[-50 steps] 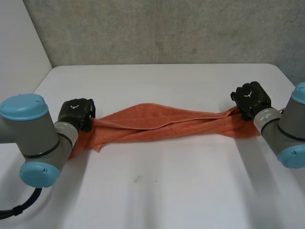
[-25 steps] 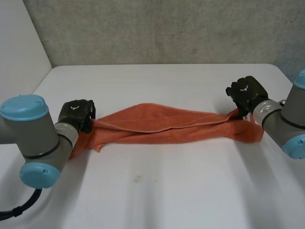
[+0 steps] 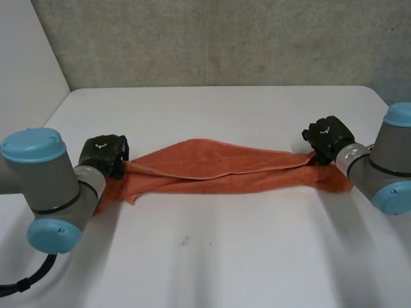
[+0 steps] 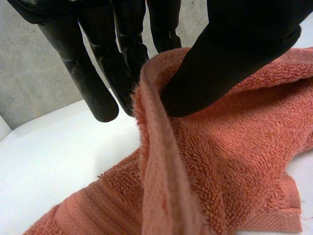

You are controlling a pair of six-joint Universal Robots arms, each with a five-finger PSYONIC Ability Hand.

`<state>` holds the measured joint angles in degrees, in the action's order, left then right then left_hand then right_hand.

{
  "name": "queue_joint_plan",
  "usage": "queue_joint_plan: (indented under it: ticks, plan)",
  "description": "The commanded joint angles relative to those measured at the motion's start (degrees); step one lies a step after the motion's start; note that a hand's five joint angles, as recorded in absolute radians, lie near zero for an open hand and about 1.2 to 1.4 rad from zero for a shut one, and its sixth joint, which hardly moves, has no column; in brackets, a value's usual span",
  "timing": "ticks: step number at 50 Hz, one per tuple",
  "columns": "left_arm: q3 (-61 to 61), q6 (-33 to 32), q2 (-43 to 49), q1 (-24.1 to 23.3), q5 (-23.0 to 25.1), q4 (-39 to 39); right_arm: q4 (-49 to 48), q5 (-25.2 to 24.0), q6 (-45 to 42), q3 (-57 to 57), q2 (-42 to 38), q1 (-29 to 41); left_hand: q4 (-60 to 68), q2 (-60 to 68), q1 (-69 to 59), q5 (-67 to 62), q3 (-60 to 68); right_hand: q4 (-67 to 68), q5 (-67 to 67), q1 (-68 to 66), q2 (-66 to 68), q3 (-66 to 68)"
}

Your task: Fold the laundry

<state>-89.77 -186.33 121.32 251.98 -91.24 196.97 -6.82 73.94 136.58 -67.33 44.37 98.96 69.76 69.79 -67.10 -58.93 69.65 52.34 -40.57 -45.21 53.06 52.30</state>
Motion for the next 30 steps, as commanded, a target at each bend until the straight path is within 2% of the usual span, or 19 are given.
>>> queue_joint_plan:
  ticks: [1,4,6,7,9,10,11,12,14,15,17,18,19,20,22,23,25,27,30]
  plan:
    - [0.3,0.0,0.7,0.0,0.0,0.0,0.1,0.5,0.1,3.0,-1.1,0.1,10.2,10.2,-12.9,-11.1,10.3,27.7,-29.4,-34.8,26.9,27.7]
    - [0.3,-1.4,-0.3,0.0,-0.2,-0.4,0.2,1.5,0.6,3.0,1.3,0.3,10.2,10.2,-12.9,-11.1,10.3,27.7,-29.4,-34.8,26.9,27.7]
    - [0.1,-5.6,-3.7,-0.1,-0.3,-1.0,0.3,2.3,3.2,1.8,7.2,0.2,10.2,10.2,-12.9,-11.1,10.3,27.7,-29.4,-34.8,26.9,27.7]
    - [0.1,-5.6,-3.7,-0.1,-0.3,-1.0,0.3,2.3,3.2,1.8,7.2,0.2,10.2,10.2,-12.9,-11.1,10.3,27.7,-29.4,-34.8,26.9,27.7]
    - [-0.2,-8.4,-6.4,-0.2,-0.2,-1.3,1.5,2.5,7.5,-0.2,15.3,-0.1,10.2,10.2,-12.9,-11.1,10.3,27.7,-29.4,-34.8,26.9,27.7]
    - [-1.4,-10.9,-8.9,-0.5,-0.2,-1.9,1.5,2.5,7.6,-0.3,15.3,-0.1,10.2,10.2,-12.9,-11.1,10.3,27.7,-29.4,-34.8,26.9,27.7]
    - [-2.8,-13.3,-11.2,-0.6,-0.1,-3.1,3.7,2.2,9.0,-1.1,19.0,-0.7,10.2,10.2,-12.9,-11.1,10.3,27.7,-29.4,-34.8,26.9,27.7]
    - [-2.8,-13.4,-11.2,-0.6,-0.1,-3.1,3.7,2.2,9.0,-1.1,19.1,-0.7,10.2,10.2,-12.9,-11.1,10.3,27.7,-29.4,-34.8,26.9,27.7]
    - [-5.1,-17.3,-16.2,-1.2,-0.2,-6.1,12.1,1.7,9.0,-2.0,24.3,-2.7,10.2,10.2,-12.9,-11.1,10.3,27.7,-29.4,-34.8,26.9,27.7]
    - [-5.1,-17.3,-16.2,-1.2,-0.2,-6.2,12.2,1.6,9.0,-2.0,24.4,-2.7,10.2,10.2,-12.9,-11.1,10.3,27.7,-29.4,-34.8,26.9,27.7]
    - [-6.3,-18.3,-19.2,-1.3,-0.2,-8.2,22.1,1.2,7.8,-2.8,26.7,-4.0,10.2,10.2,-12.9,-11.1,10.3,27.7,-29.4,-34.8,26.9,27.7]
    - [-7.7,-18.8,-21.9,-1.5,-0.2,-10.2,22.1,1.2,7.8,-2.8,26.7,-4.0,10.2,10.2,-12.9,-11.1,10.3,27.7,-29.4,-34.8,26.9,27.7]
    - [-9.0,-19.1,-24.4,-1.5,-0.1,-12.4,27.0,0.9,6.3,-4.0,27.3,-4.4,10.2,10.2,-12.9,-11.1,10.3,27.7,-29.4,-34.8,26.9,27.7]
    - [-9.0,-19.1,-24.5,-1.5,-0.1,-12.4,27.0,0.9,6.3,-4.0,27.3,-4.4,10.2,10.2,-12.9,-11.1,10.3,27.7,-29.4,-34.8,26.9,27.7]
    - [-10.9,-19.2,-28.1,-1.6,0.0,-16.7,35.1,0.5,-0.2,-8.1,28.6,-4.7,10.2,10.2,-12.9,-11.1,10.3,27.7,-29.4,-34.8,26.9,27.7]
    - [-10.9,-19.2,-28.2,-1.6,0.0,-16.7,35.1,0.5,-0.3,-8.1,28.6,-4.7,10.2,10.2,-12.9,-11.1,10.3,27.7,-29.4,-34.8,26.9,27.7]
    - [-11.9,-19.4,-29.3,-1.6,0.1,-19.0,40.6,1.2,-7.3,-13.5,30.2,-4.7,10.2,10.2,-12.9,-11.1,10.3,27.7,-29.4,-34.8,26.9,27.7]
    - [-13.8,-19.6,-29.9,-1.5,0.4,-23.0,41.7,1.1,-10.1,-16.4,30.9,-5.0,10.2,10.2,-12.9,-11.1,10.3,27.7,-29.4,-34.8,26.9,27.7]
    - [-15.1,-20.2,-28.8,-1.0,0.5,-24.1,41.4,0.8,-13.7,-20.7,31.3,-6.1,10.2,10.2,-12.9,-11.1,10.3,27.7,-29.4,-34.8,26.9,27.7]
